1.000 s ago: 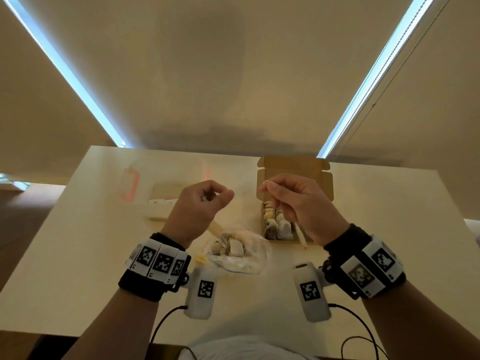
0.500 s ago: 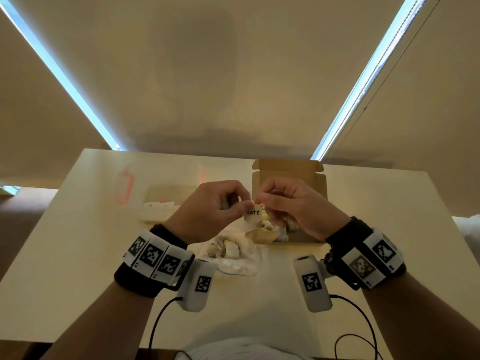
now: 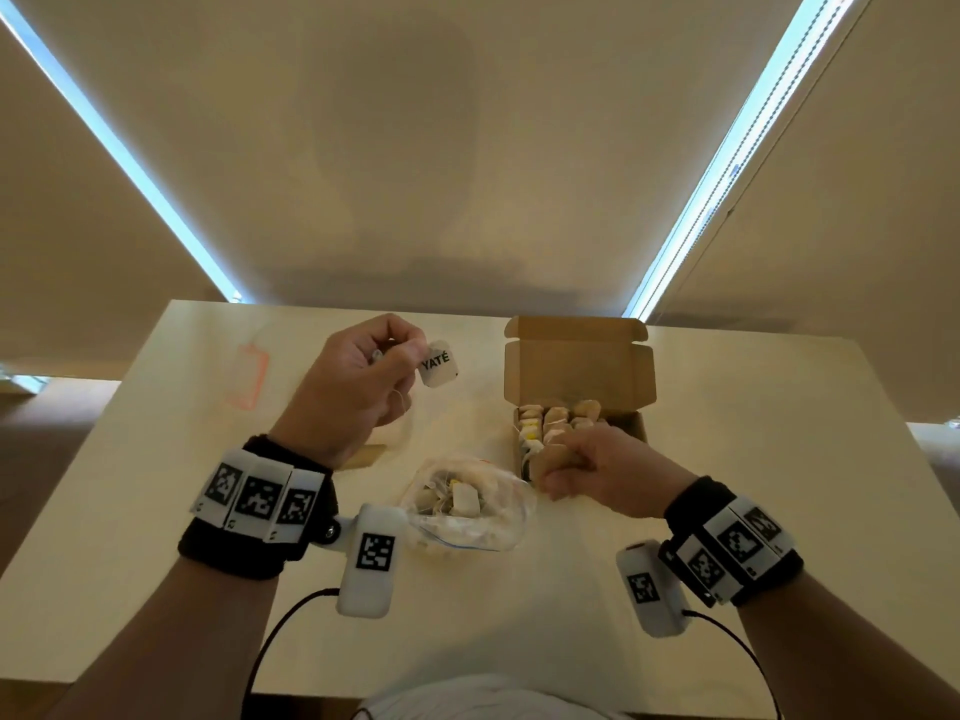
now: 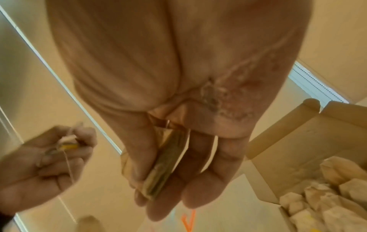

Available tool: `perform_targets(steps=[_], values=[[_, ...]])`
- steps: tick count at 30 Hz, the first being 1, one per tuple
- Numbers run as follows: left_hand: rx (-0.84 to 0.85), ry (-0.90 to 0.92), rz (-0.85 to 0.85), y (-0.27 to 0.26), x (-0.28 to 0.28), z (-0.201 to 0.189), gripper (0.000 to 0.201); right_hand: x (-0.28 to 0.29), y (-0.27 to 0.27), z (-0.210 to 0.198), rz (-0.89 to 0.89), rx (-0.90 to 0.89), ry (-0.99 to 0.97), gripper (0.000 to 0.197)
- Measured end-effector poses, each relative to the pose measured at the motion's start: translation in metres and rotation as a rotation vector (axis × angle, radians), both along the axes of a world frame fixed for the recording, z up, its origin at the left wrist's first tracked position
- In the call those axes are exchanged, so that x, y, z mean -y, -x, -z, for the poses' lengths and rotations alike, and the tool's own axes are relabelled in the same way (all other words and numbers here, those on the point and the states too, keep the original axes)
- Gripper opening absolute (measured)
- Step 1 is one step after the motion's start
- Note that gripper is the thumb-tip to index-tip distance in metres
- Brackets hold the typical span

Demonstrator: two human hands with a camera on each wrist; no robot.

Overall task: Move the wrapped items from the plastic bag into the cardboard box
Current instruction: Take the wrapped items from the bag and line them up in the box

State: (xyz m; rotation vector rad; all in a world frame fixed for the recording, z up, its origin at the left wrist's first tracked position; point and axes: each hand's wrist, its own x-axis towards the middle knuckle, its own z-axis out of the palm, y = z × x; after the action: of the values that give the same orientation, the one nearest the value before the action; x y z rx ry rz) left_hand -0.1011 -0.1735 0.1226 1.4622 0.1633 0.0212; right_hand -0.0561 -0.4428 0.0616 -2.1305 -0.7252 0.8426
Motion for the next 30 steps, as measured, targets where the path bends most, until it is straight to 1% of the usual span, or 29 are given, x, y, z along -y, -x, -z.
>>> perform_targets(steps=[1,2,3,4,6,8,9,11,14,16,19,21,22,24,27,29,30], values=[[-0.003,-0.039,-0.016,-0.001,-0.001,0.002,0.026,-0.001,0.002,-0.002,0.024,-0.030,-0.030,0.010],[-0.008,-0.082,-0.025,-0.001,-0.001,0.005,0.026,-0.002,0.003,-0.006,0.046,-0.065,-0.066,0.010],[-0.009,-0.132,-0.030,-0.003,-0.002,0.009,0.023,-0.003,0.005,-0.011,0.063,-0.106,-0.113,0.012],[-0.005,-0.204,-0.034,-0.004,-0.002,0.013,0.019,-0.003,0.008,-0.017,0.072,-0.153,-0.165,0.014],[0.014,-0.407,-0.042,-0.006,0.001,0.020,0.015,-0.006,0.013,-0.030,0.072,-0.224,-0.271,0.018],[0.027,-0.557,-0.040,-0.006,0.008,0.027,0.015,-0.010,0.017,-0.041,0.076,-0.204,-0.354,0.018],[0.029,-0.589,-0.027,-0.005,0.012,0.029,0.014,-0.012,0.018,-0.045,0.099,-0.173,-0.389,0.016],[0.023,-0.600,0.012,-0.003,0.021,0.035,0.009,-0.018,0.021,-0.050,0.196,-0.139,-0.472,0.011],[0.009,-0.559,0.028,-0.001,0.030,0.040,0.007,-0.026,0.023,-0.056,0.390,-0.115,-0.607,0.013],[0.007,-0.544,0.068,0.001,0.034,0.037,0.011,-0.032,0.022,-0.055,0.503,-0.038,-0.606,0.012],[-0.023,-0.531,0.195,0.005,0.037,0.030,0.010,-0.037,0.013,-0.044,0.683,0.100,-0.539,0.008],[-0.036,-0.489,0.257,0.009,0.037,0.024,0.010,-0.038,0.006,-0.038,0.752,0.169,-0.502,0.008],[-0.034,-0.474,0.263,0.010,0.038,0.022,0.009,-0.038,0.004,-0.035,0.750,0.188,-0.477,0.009],[-0.018,-0.455,0.226,0.013,0.041,0.018,0.007,-0.039,0.005,-0.032,0.655,0.179,-0.422,0.010],[0.049,-0.440,0.079,0.011,0.042,0.017,0.012,-0.043,0.010,-0.029,0.480,0.133,-0.326,0.007],[0.077,-0.489,0.036,0.009,0.042,0.018,0.022,-0.046,0.010,-0.029,0.439,0.099,-0.275,0.008],[0.077,-0.522,0.032,0.008,0.043,0.019,0.022,-0.046,0.010,-0.030,0.422,0.075,-0.264,0.009]])
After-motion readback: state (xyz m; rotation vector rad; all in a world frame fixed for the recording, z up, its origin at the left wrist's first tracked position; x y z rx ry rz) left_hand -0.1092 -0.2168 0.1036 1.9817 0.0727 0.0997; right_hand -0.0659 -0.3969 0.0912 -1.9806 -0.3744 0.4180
